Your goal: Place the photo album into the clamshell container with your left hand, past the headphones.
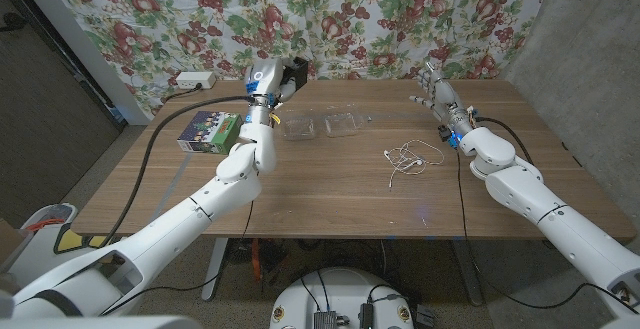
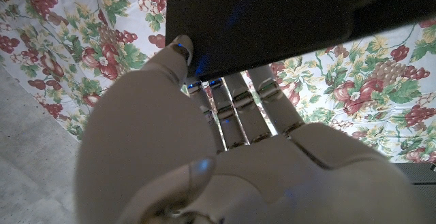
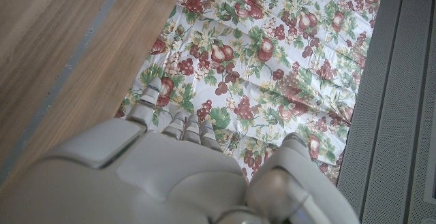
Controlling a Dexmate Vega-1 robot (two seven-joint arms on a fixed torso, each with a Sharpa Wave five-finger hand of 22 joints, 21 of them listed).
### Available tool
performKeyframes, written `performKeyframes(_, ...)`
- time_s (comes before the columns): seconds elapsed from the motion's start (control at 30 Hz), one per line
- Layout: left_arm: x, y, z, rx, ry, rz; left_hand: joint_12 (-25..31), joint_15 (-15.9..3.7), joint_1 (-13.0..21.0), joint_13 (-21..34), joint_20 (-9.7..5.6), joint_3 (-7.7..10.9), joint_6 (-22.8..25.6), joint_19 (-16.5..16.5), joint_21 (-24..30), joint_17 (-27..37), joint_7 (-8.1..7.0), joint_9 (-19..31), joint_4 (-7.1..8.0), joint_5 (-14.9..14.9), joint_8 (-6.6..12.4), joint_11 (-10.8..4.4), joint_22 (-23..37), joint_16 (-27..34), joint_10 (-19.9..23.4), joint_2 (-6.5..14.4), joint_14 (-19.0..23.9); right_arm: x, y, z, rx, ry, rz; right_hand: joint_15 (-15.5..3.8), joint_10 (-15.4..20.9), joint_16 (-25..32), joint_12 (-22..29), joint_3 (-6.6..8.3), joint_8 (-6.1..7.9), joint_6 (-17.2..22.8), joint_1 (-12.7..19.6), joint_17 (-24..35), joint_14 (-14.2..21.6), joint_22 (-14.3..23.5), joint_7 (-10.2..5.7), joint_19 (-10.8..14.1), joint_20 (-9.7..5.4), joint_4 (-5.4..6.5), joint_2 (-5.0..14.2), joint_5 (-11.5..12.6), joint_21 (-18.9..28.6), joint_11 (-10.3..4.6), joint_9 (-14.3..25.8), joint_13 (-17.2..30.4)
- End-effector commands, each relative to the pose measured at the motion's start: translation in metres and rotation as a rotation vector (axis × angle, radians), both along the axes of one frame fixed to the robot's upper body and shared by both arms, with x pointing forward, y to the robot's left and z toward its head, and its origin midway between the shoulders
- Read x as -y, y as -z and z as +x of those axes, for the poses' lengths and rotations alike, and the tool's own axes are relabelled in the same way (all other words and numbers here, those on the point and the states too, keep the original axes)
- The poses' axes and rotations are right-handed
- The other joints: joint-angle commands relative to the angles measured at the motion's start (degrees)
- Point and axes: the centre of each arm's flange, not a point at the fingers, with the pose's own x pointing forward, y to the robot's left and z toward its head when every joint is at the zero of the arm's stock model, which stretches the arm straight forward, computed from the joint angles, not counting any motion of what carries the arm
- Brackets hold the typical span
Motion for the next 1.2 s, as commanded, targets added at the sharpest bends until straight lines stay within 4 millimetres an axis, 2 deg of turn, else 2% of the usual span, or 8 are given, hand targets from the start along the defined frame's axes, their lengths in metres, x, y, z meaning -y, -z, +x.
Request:
performKeyframes(0.03, 0.005, -0.003, 0.018, -0.001, -0.014, 0.031, -0.2, -5.32, 2.2, 0.2, 0.11, 0.46, 0.4, -0.6, 0.4, 0.1, -0.26, 0.1, 0.09, 0.1, 0.0, -2.07, 0.2, -0.2, 2.3, 2.6, -0.5, 0.003, 0.0, -0.001, -0.003, 0.001, -0.005, 0.08, 0.4, 0.2, 0.3, -0.31, 0.41, 0.6, -0.3, 0.2, 0.3, 0.2, -0.05, 0.3, 0.32, -0.1, 0.09, -0.1, 0.0, -0.26, 0.3, 0.2)
performKeyframes(0.17, 0.008, -0.003, 0.026, -0.004, -0.03, 0.05, -0.3, -5.4, 2.1, 0.2, 0.23, 0.54, 0.4, -0.8, 0.5, 0.1, -0.25, 0.1, 0.07, 0.2, -0.01, -2.05, 0.1, -0.3, 2.2, 2.6, -0.6, 0.003, 0.0, 0.0, -0.002, -0.001, -0.004, 0.12, 0.4, 0.2, 0.3, -0.32, 0.41, 0.6, -0.3, 0.2, 0.3, 0.2, -0.06, 0.3, 0.36, -0.11, 0.1, -0.1, 0.0, -0.18, 0.3, 0.2)
performKeyframes(0.77, 0.026, -0.006, 0.038, 0.033, -0.062, 0.119, -0.8, -5.63, 1.7, 0.6, 0.75, 0.59, 0.2, -2.0, 0.8, 0.4, -0.5, 0.1, 0.18, 0.1, -0.1, -2.21, 0.0, -0.7, 2.2, 2.7, -1.1, -0.002, 0.0, 0.006, -0.002, -0.02, -0.013, 0.19, 0.4, 0.2, 0.3, -0.3, 0.45, 0.8, -0.3, 0.2, 0.3, 0.2, -0.1, 0.3, 0.41, -0.14, 0.19, -0.1, 0.0, -0.12, 0.3, 0.2)
performKeyframes(1.2, 0.025, -0.008, 0.056, 0.036, -0.12, 0.192, -1.1, -5.61, 1.2, 0.9, 1.1, 0.81, 0.0, -2.6, 1.0, 0.2, -0.48, 0.0, 0.33, 0.1, -0.16, -2.48, 0.0, -1.2, 2.1, 2.8, -1.3, 0.002, 0.003, 0.006, -0.005, -0.015, -0.005, 0.2, 0.4, 0.2, 0.3, -0.3, 0.44, 0.8, -0.3, 0.2, 0.3, 0.2, -0.11, 0.3, 0.38, -0.17, 0.23, -0.1, -0.1, -0.25, 0.3, 0.2)
